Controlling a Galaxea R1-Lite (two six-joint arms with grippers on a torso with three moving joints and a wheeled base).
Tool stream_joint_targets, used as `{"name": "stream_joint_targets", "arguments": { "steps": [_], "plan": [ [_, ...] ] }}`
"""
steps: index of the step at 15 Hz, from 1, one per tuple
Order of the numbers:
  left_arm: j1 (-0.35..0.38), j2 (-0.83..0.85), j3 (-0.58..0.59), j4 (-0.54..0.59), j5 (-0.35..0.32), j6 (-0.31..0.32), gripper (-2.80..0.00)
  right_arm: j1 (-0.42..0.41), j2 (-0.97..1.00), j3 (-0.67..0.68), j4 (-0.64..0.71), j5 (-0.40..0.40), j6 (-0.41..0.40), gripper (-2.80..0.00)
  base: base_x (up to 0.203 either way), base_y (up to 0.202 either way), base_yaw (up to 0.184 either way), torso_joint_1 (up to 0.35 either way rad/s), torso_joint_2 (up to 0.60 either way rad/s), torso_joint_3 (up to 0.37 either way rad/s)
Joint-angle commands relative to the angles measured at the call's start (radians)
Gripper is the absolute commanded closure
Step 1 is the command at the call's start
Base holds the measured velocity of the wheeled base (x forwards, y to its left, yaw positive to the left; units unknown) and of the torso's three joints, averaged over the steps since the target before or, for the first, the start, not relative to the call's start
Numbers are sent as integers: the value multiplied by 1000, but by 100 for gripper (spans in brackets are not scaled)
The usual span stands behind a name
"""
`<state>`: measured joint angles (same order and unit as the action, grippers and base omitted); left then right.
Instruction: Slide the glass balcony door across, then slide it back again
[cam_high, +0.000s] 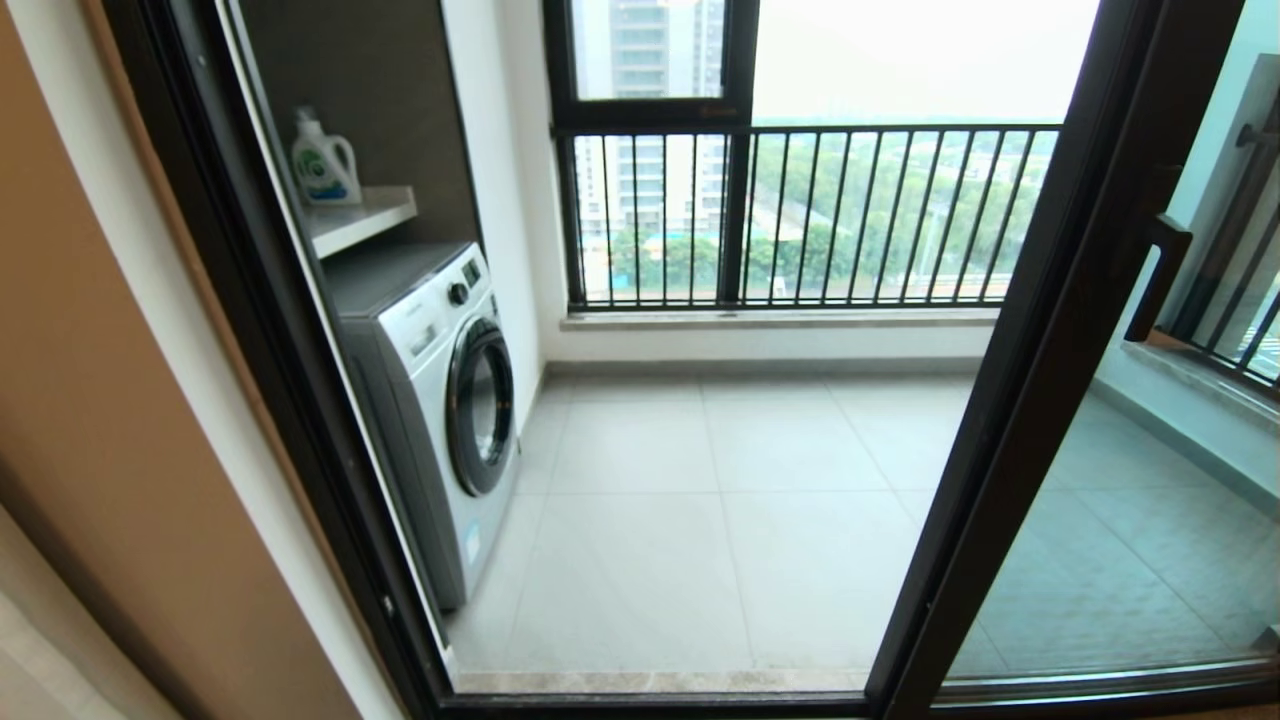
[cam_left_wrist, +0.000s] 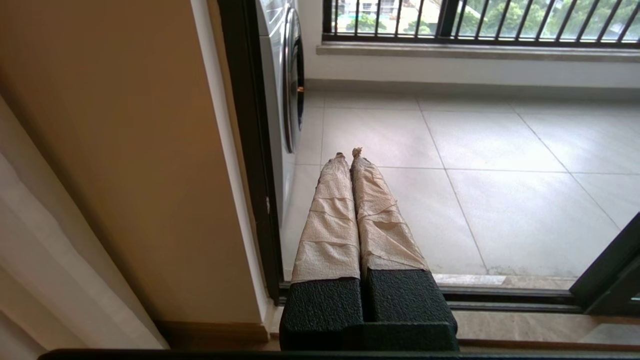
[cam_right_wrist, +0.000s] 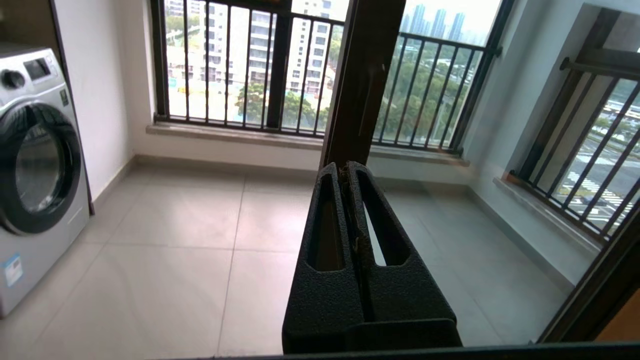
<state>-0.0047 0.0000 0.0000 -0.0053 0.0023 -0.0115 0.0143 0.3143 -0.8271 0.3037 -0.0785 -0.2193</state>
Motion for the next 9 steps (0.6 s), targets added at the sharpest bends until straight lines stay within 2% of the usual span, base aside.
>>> {"name": "stream_joint_targets", "arguments": {
  "steps": [1,3,6,7,9],
  "plan": [
    [0,2,0,-1,1,-1,0,-3,-279,56,194,9,0,0,0,0,0,0,0,0],
    [0,2,0,-1,1,-1,0,-5,-318,175,263,18,67,0,0,0,0,0,0,0],
    [0,2,0,-1,1,-1,0,-6,-315,396,238,45,107,0,0,0,0,0,0,0],
    [0,2,0,-1,1,-1,0,-6,-315,478,168,57,109,0,0,0,0,0,0,0],
    [0,2,0,-1,1,-1,0,-7,-315,721,-109,90,82,0,0,0,0,0,0,0]
  ]
}}
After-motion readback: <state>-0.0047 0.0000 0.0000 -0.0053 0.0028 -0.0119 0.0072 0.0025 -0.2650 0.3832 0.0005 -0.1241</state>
